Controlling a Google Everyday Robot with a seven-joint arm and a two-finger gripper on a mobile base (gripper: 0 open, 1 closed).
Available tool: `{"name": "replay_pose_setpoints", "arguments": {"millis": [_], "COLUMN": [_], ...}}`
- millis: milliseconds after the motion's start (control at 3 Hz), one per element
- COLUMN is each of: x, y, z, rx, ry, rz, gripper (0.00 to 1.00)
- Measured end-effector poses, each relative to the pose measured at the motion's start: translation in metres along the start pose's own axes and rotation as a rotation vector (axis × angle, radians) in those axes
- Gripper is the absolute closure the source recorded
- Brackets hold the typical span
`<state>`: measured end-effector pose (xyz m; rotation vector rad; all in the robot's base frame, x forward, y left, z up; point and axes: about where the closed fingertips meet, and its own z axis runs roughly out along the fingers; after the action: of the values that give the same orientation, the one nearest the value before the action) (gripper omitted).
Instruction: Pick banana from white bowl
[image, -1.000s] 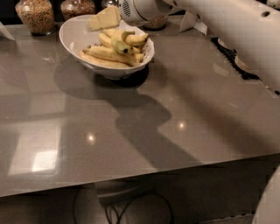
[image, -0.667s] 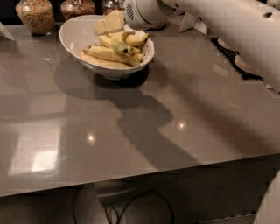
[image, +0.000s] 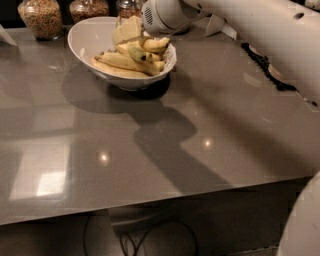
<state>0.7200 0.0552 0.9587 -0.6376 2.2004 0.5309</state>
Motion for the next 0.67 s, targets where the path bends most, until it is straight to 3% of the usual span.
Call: {"name": "replay_pose_setpoints", "arguments": {"millis": [667], "x": [-0.0032], "y": [0.0101], "z": [0.0201], "rx": [-0.045], "ry": [0.051], "rz": [0.002], "gripper": [0.26]}}
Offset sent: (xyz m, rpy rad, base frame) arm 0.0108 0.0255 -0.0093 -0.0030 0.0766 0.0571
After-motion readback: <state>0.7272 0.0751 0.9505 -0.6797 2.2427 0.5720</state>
